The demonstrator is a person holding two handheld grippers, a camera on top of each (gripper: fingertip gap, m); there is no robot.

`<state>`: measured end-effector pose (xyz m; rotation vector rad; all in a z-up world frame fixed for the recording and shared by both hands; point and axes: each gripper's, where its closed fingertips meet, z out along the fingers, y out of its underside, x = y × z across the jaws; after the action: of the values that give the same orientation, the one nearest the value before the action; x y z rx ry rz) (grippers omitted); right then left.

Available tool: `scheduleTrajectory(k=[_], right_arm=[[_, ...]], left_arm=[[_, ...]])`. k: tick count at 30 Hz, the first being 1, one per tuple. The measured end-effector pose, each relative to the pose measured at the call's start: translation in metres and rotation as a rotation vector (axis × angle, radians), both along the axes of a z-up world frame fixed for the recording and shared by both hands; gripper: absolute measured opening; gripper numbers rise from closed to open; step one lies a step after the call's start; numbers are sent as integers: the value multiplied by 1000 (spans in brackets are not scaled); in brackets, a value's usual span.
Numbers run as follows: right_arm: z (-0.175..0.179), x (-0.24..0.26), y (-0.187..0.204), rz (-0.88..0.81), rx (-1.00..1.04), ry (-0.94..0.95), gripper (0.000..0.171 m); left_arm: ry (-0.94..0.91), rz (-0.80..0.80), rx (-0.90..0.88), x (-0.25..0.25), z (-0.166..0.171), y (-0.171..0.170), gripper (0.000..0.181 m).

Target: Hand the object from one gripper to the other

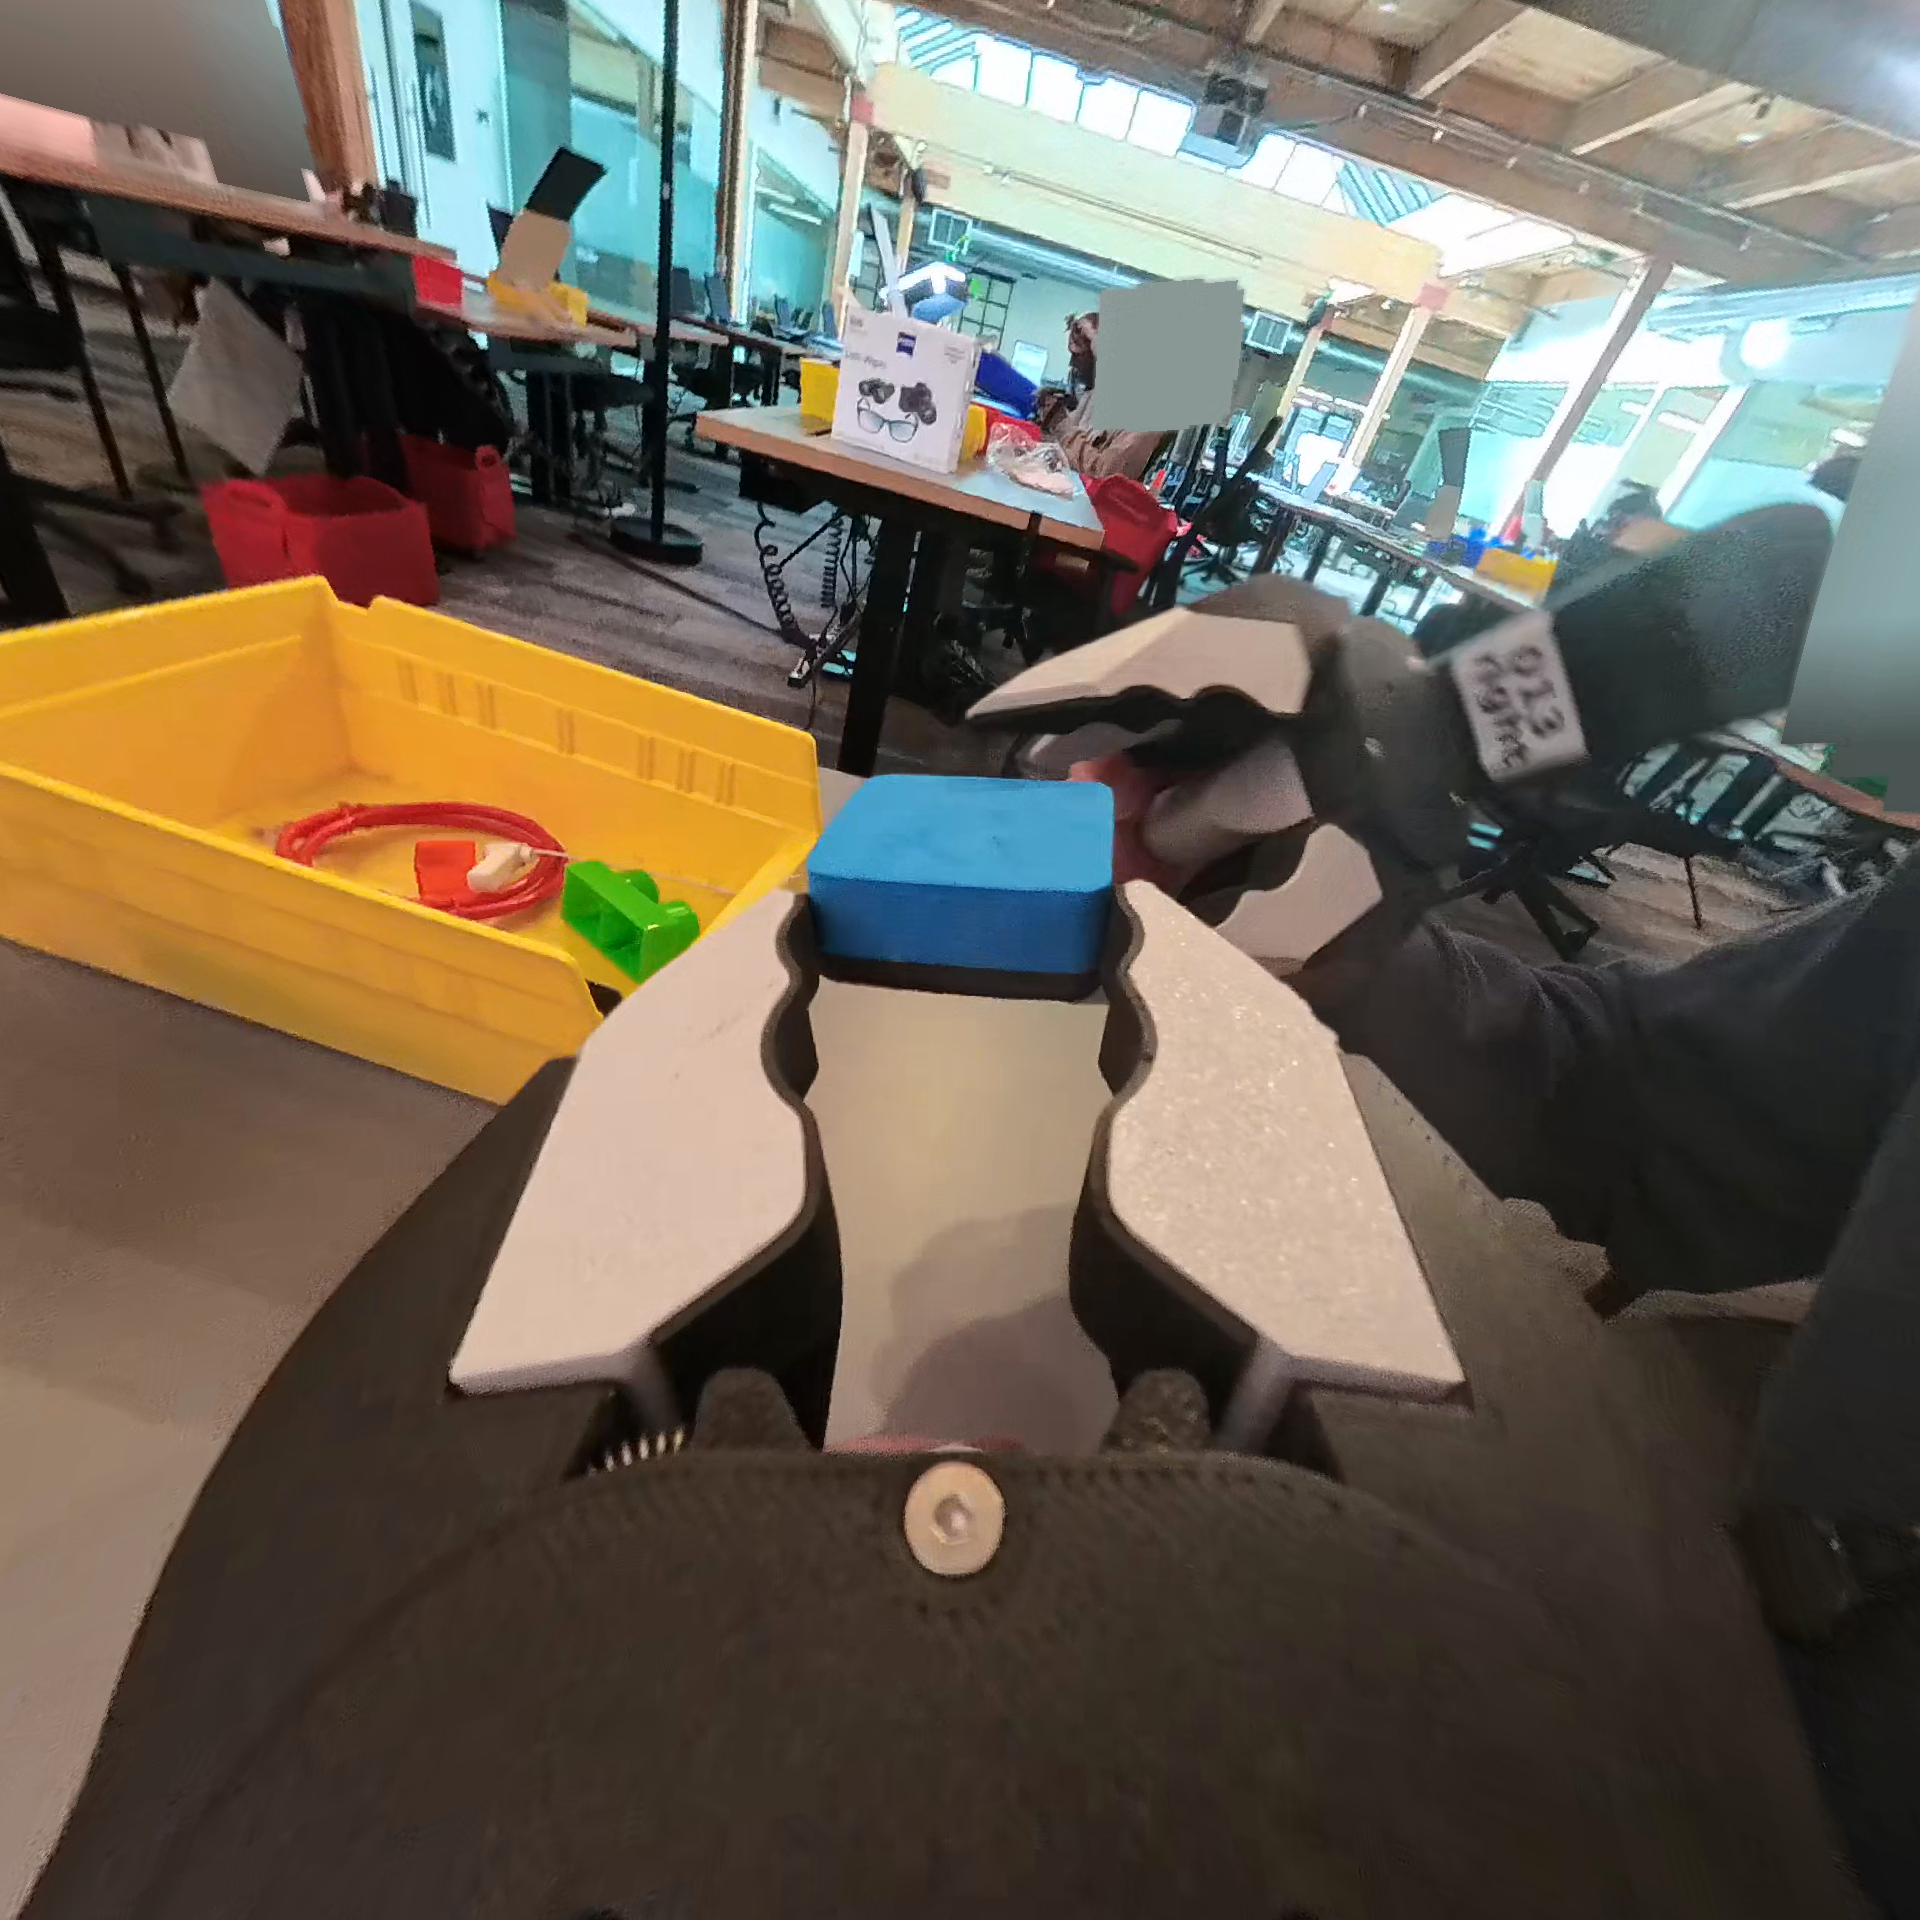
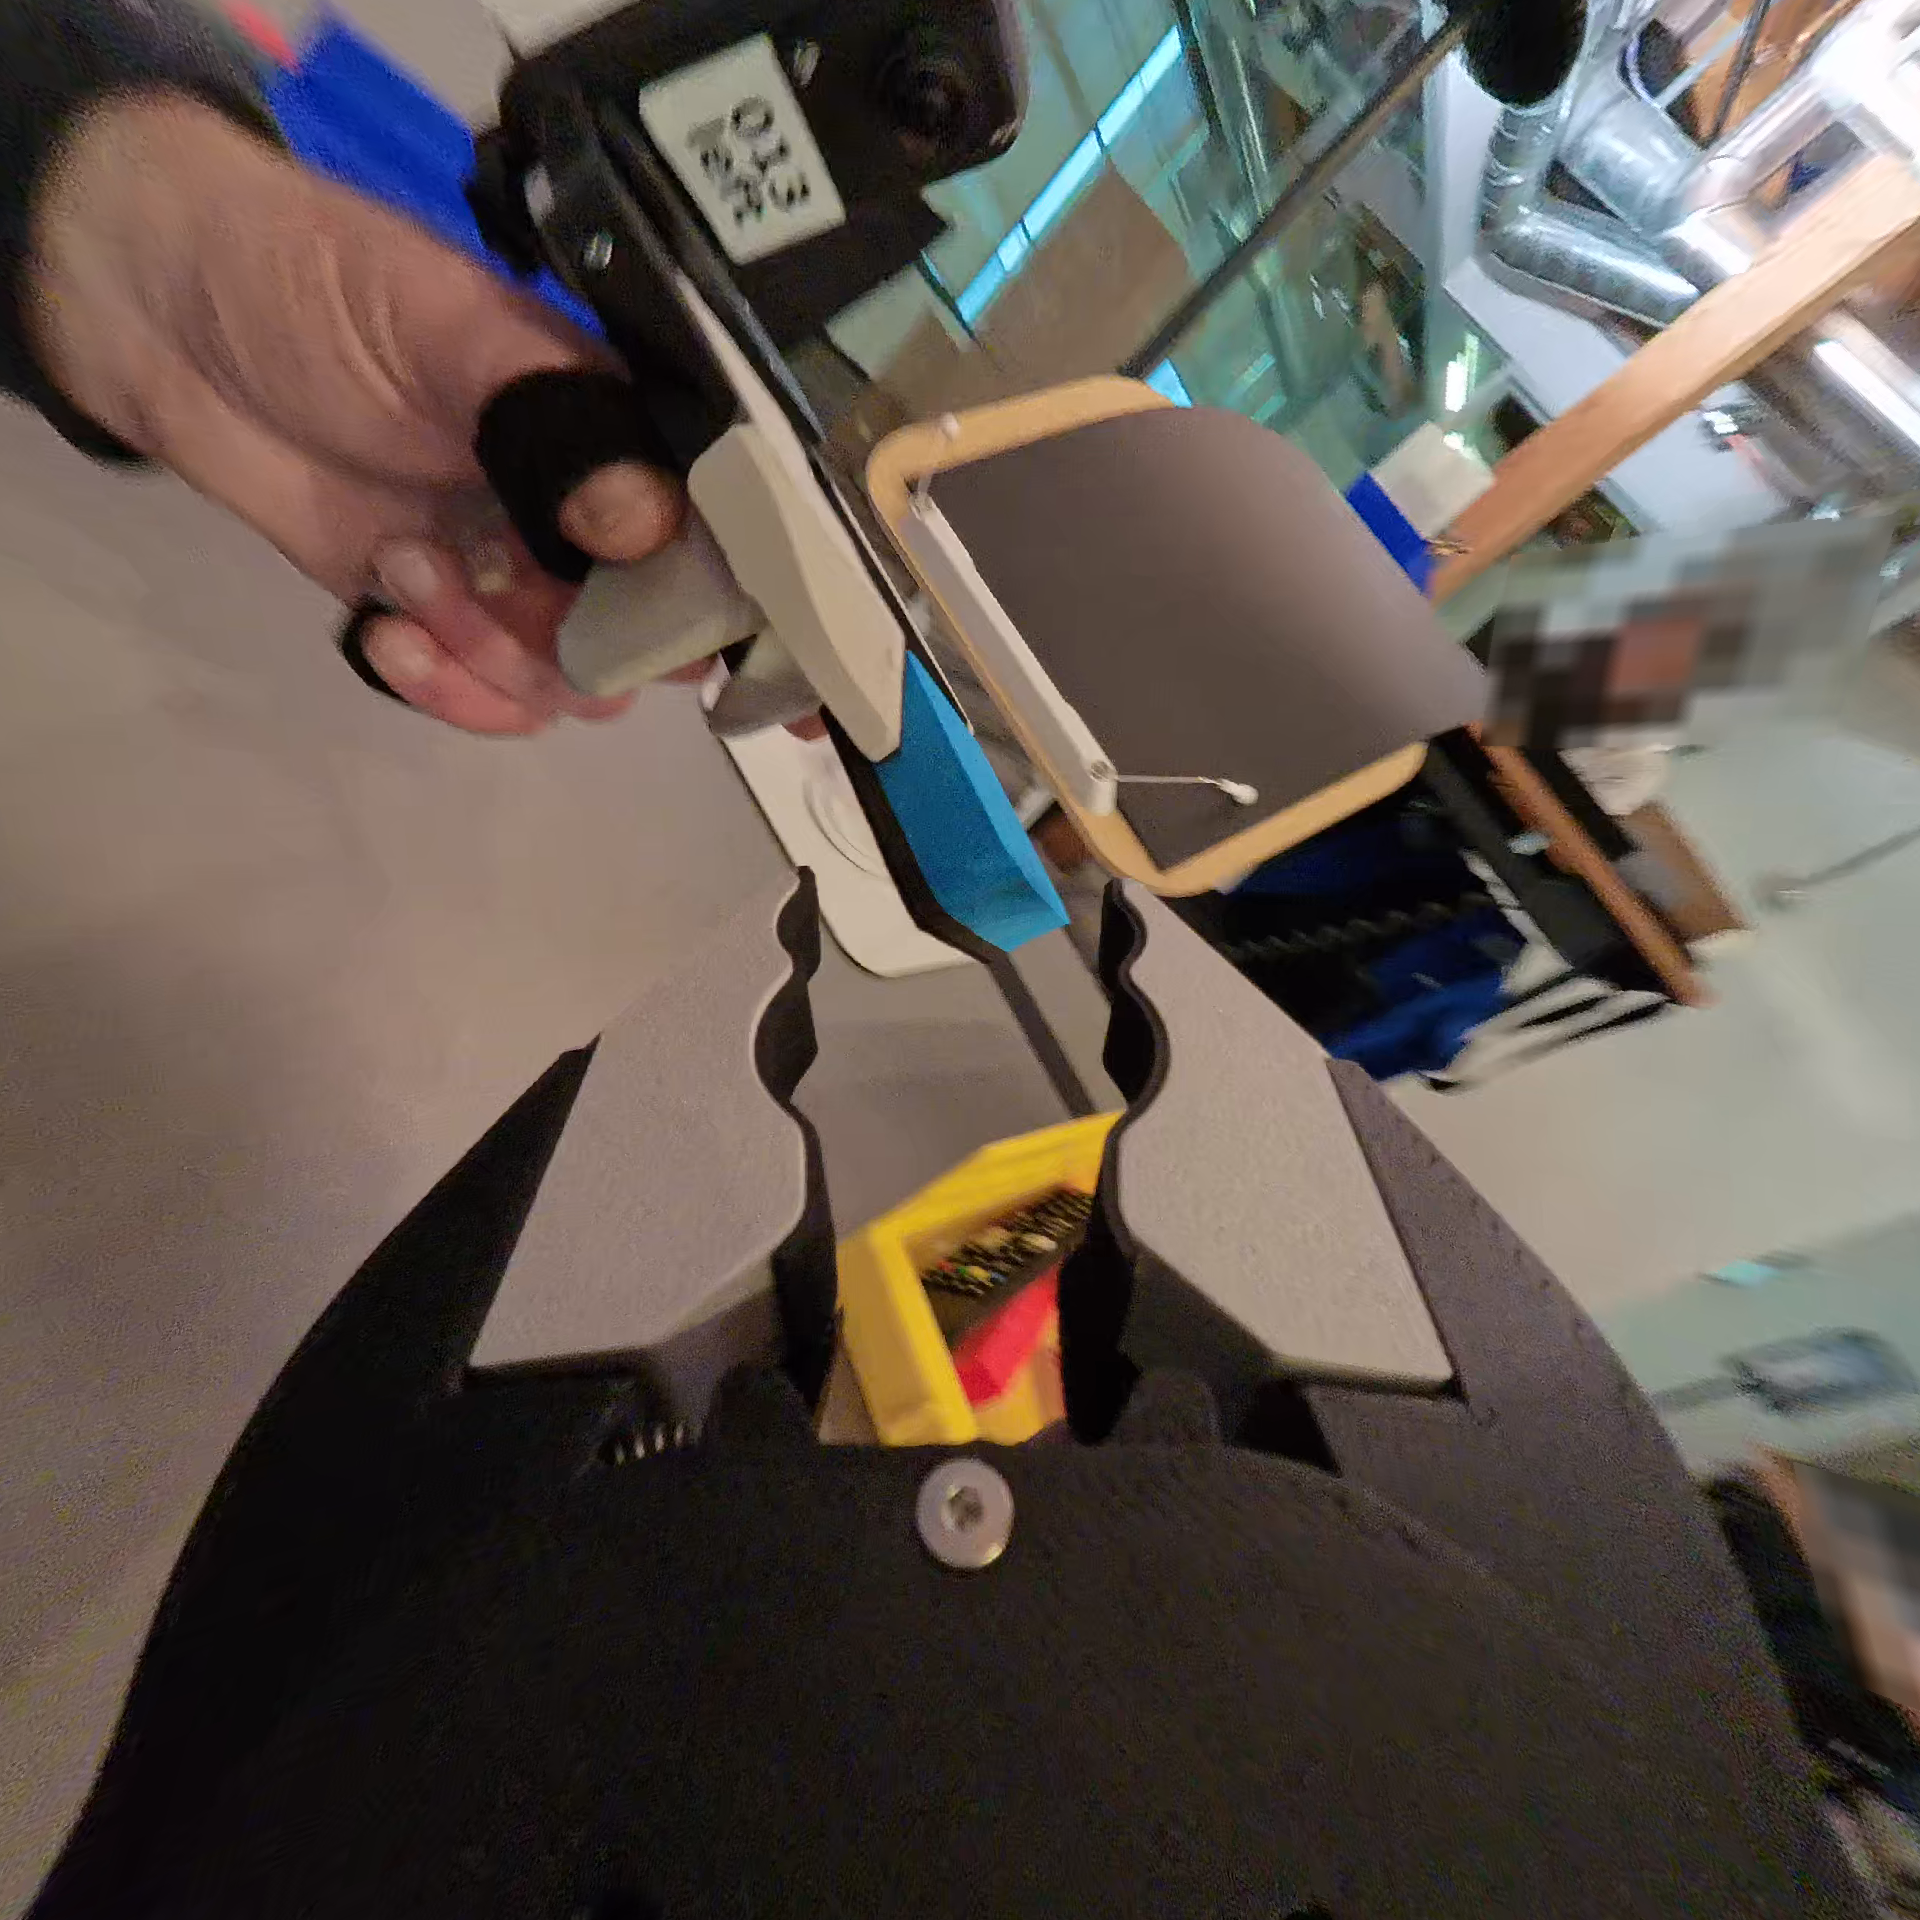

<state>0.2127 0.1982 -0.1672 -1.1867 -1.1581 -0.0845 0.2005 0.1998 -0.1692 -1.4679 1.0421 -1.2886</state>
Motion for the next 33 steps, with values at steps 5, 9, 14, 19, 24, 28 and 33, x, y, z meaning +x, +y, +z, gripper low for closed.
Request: scheduleTrajectory(k=[5, 9, 14, 19, 24, 28, 33], right_arm=[[-12, 0, 8, -159, 115, -233, 44], [-12, 4, 11, -215, 164, -292, 30], [-16, 4, 13, -217, 192, -357, 20], [-20, 4, 13, -184, 145, -354, 18], [-20, 4, 12, -134, 70, -331, 17], [-25, 3, 11, -90, 8, -328, 17], [-33, -1, 6, -8, -106, -316, 18]], left_arm=[[48, 71, -76, 4, -5, 7, 52], [92, 111, -84, 4, -10, 7, 52], [110, 114, -112, 4, -16, 7, 52], [125, 111, -118, 4, -20, 9, 52], [124, 117, 10, 1, -15, 10, 55], [188, 147, 190, -5, -13, 12, 63], [265, 133, 415, -9, -12, 8, 61]])
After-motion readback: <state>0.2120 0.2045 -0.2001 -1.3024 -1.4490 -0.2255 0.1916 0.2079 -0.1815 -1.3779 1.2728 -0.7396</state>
